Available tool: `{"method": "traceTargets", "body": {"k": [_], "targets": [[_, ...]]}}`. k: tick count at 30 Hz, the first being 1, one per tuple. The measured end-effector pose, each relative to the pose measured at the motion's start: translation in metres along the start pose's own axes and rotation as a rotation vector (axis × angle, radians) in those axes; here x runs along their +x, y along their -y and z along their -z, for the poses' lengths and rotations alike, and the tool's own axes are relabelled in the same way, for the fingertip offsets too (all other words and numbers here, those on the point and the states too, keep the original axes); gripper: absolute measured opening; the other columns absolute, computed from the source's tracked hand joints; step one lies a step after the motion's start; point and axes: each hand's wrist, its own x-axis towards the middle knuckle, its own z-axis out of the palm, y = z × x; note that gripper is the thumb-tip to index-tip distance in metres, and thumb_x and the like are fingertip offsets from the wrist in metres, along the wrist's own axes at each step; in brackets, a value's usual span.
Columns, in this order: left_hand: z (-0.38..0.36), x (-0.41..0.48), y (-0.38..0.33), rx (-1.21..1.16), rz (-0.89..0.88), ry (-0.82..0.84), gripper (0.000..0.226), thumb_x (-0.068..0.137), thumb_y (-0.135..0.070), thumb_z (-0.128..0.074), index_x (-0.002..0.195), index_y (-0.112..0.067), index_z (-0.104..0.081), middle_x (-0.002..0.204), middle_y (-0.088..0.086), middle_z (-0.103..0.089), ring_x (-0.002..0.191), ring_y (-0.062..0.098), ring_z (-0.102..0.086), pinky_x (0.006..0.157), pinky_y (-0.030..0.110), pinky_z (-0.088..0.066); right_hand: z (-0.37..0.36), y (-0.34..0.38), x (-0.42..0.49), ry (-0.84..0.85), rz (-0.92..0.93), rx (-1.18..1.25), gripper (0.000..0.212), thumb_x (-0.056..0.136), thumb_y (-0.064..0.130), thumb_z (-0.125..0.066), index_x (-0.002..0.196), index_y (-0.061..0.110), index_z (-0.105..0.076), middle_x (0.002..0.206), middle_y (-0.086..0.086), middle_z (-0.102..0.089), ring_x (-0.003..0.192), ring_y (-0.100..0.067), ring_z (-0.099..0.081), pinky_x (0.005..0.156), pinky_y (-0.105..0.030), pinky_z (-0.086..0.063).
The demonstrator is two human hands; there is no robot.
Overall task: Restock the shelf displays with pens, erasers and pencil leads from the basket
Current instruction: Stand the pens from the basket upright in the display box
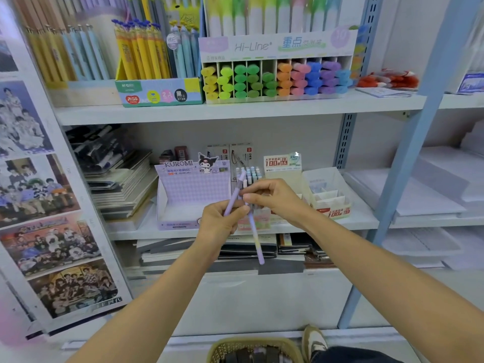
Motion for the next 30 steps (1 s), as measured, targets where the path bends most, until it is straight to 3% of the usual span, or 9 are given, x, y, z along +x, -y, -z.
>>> {"method": "traceTargets", "body": {"k": [3,5,8,12,15,20,25,30], "targets": [[0.001,0.004,0.001,0.039,0.015,0.000,0.014,0.095,-0.017,-0.060,0.095,-0.009,-0.070,0.060,-0.006,-0.063,0.042,0.007,-0.044,0.040,0.013,-0.034,0.004,-0.004,0.004,-0.060,-0.005,0.067,0.017,0.088,0.008,-0.066,0.104,0.003,-0.070,0.099,-0.016,-0.071,0.090,-0.024,-0.066,0.082,-0.032,-0.054],[0.004,0.009,0.003,0.055,0.068,-0.048,0.018,0.097,-0.021,-0.055,0.096,-0.012,-0.070,0.070,-0.003,-0.062,0.046,0.008,-0.045,0.040,0.014,-0.031,0.011,-0.004,0.009,-0.123,-0.003,0.120,0.012,0.090,0.008,-0.063,0.101,0.006,-0.068,0.092,-0.010,-0.072,0.085,-0.022,-0.068,0.079,-0.030,-0.056],[0.011,0.014,0.007,0.042,0.095,-0.076,0.024,0.101,-0.015,-0.045,0.103,-0.015,-0.069,0.067,-0.002,-0.057,0.049,0.009,-0.040,0.043,0.017,-0.028,0.026,-0.003,0.021,-0.288,0.018,0.153,0.010,0.092,0.010,-0.061,0.100,0.006,-0.066,0.084,-0.005,-0.073,0.076,-0.018,-0.070,0.071,-0.027,-0.059],[0.019,0.017,0.012,0.079,0.063,-0.047,0.021,0.103,-0.024,-0.043,0.113,-0.027,-0.062,0.063,-0.002,-0.060,0.048,0.006,-0.044,0.044,0.017,-0.034,0.036,-0.008,0.039,-0.510,0.075,0.070,0.011,0.092,0.010,-0.063,0.098,0.002,-0.065,0.082,-0.009,-0.072,0.070,-0.013,-0.071,0.067,-0.023,-0.058],[0.025,0.021,0.018,0.082,0.098,-0.054,0.018,0.102,-0.024,-0.046,0.115,-0.017,-0.056,0.065,-0.003,-0.062,0.051,0.008,-0.043,0.046,0.016,-0.036,0.030,-0.018,0.049,-0.494,0.072,-0.045,0.008,0.091,0.007,-0.064,0.097,0.003,-0.065,0.084,-0.012,-0.071,0.071,-0.012,-0.071,0.067,-0.022,-0.058],[0.031,0.026,0.026,0.050,0.135,-0.065,0.017,0.101,-0.023,-0.049,0.107,-0.010,-0.058,0.075,0.001,-0.064,0.058,0.009,-0.048,0.049,0.019,-0.040,0.014,-0.036,0.054,-0.434,0.061,-0.269,0.009,0.090,0.013,-0.065,0.098,0.010,-0.067,0.086,-0.003,-0.070,0.081,-0.014,-0.069,0.075,-0.029,-0.060],[0.037,0.030,0.031,0.035,0.127,-0.060,0.018,0.099,-0.020,-0.052,0.105,-0.014,-0.068,0.069,0.003,-0.048,0.064,0.015,-0.042,0.060,0.029,-0.039,0.022,-0.036,0.057,-0.421,0.076,-0.340,0.009,0.089,0.013,-0.066,0.097,0.011,-0.069,0.083,0.000,-0.070,0.079,-0.012,-0.069,0.078,-0.034,-0.060],[0.035,0.031,0.032,0.037,0.094,-0.072,0.018,0.097,-0.017,-0.056,0.107,-0.011,-0.070,0.070,0.003,-0.058,0.064,0.014,-0.050,0.064,0.027,-0.050,0.017,-0.036,0.057,-0.313,0.040,-0.313,0.012,0.088,0.012,-0.068,0.100,0.008,-0.068,0.089,-0.007,-0.070,0.084,-0.019,-0.070,0.079,-0.033,-0.059]]}}
